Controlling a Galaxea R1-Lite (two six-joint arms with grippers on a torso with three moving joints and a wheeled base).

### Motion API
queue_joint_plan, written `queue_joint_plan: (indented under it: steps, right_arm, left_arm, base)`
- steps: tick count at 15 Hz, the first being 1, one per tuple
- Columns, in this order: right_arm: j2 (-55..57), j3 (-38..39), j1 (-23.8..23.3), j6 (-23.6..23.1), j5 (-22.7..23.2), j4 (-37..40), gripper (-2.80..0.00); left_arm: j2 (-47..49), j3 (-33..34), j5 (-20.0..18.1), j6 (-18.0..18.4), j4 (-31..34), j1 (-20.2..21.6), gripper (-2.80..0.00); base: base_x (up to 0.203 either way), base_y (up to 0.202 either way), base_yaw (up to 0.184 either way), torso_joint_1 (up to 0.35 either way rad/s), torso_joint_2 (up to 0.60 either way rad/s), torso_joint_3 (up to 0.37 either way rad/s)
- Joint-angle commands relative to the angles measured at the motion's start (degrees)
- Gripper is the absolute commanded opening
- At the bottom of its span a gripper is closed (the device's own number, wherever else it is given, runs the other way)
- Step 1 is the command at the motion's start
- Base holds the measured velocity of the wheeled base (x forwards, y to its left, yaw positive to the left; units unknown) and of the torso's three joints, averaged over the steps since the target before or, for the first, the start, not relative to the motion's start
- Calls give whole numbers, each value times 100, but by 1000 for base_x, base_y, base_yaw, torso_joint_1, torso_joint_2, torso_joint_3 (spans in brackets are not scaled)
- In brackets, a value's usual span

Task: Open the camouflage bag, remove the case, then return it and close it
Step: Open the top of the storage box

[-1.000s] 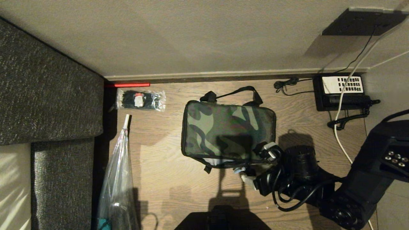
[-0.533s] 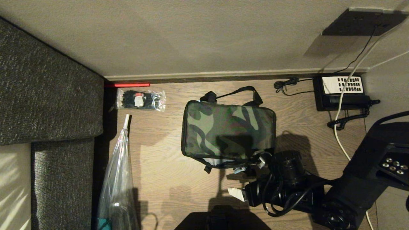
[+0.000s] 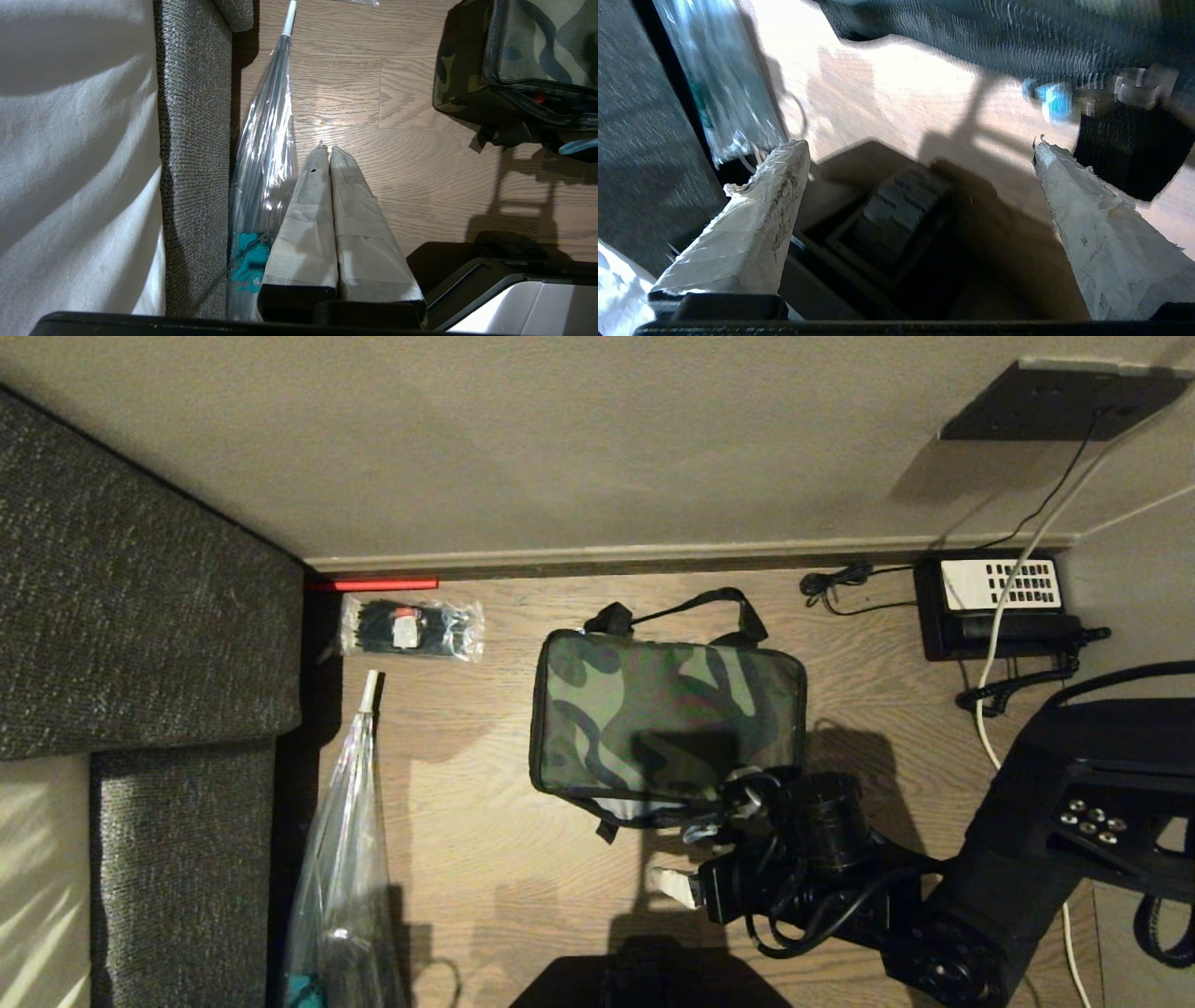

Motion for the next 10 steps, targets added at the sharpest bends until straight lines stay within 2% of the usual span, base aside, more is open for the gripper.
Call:
queue_joint_plan:
  steps: [1,4,7,10]
  right_arm:
    - [96,-25,-4,6,11,-50,0]
    - [96,-25,-4,6,11,-50,0]
    - [582,-193,-88,-450,-550,-796,0]
    - [596,-210,-101,-486,-587,-832,0]
  left_arm:
    - [-11,18,2,-2,0,2,-280]
    - [-11,18,2,-2,0,2,-280]
    - [-11,18,2,-2,0,2,-280]
    - [-11,18,2,-2,0,2,-280]
  base:
    - [0,0,0,0,0,0]
    - [0,0,0,0,0,0]
    - [0,0,0,0,0,0]
    - [0,0,0,0,0,0]
